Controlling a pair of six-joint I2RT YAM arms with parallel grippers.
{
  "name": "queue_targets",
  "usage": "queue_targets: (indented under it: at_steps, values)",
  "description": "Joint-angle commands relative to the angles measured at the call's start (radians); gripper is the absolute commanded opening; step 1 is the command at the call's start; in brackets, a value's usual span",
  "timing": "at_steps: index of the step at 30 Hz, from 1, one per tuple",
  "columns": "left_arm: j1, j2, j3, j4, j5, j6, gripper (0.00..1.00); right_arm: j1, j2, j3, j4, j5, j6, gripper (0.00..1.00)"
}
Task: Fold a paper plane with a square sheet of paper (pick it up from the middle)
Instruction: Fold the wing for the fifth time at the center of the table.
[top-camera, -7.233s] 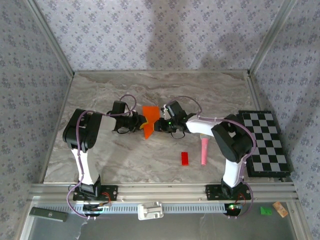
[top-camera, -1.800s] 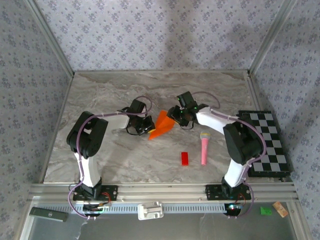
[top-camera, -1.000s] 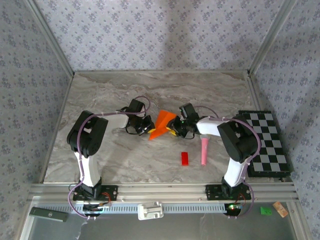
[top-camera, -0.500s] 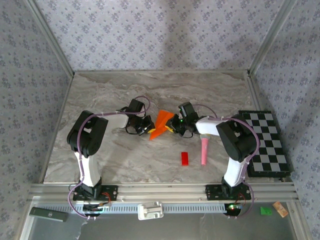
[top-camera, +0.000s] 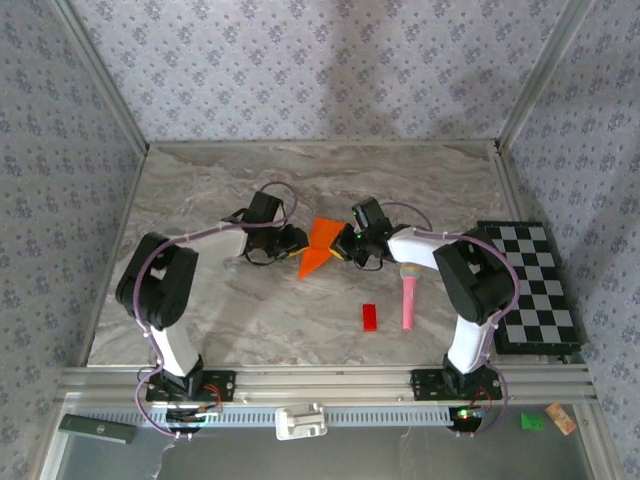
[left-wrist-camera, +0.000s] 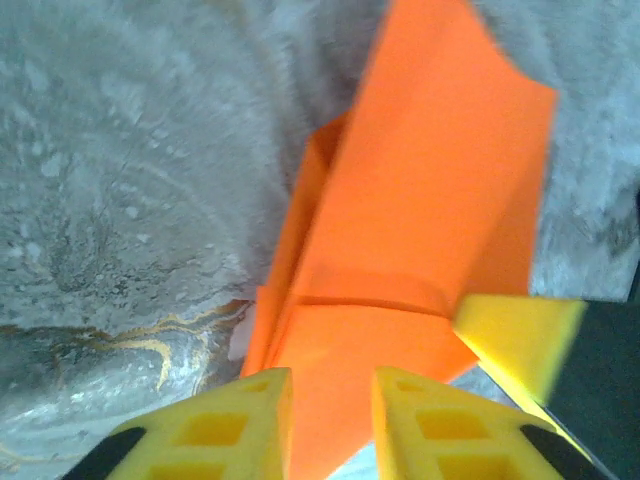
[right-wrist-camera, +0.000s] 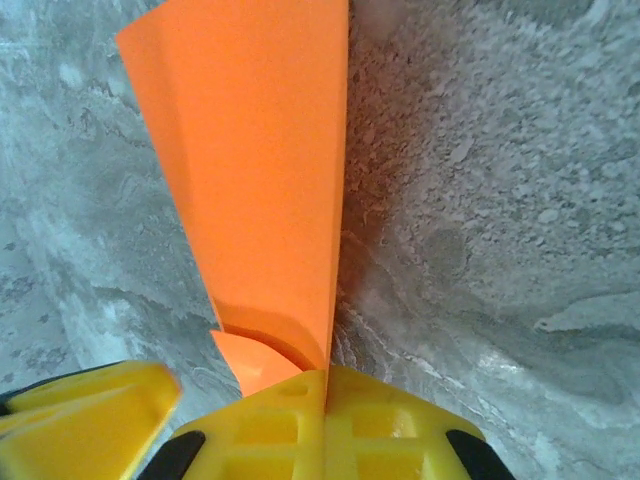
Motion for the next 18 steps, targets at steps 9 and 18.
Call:
queue_targets:
  at_steps: [9,18]
  values:
    - [-0.085,-0.154,-0.184,0.183,-0.173,0.373,0.51,0.04,-0.001,0.125,-0.171,0.085,0.022,0.02]
    - [-0.165,-0.159,-0.241,0.297,-0.255,0.641,0.56,0.039,0.02,0.171,-0.21,0.06,0.054,0.01]
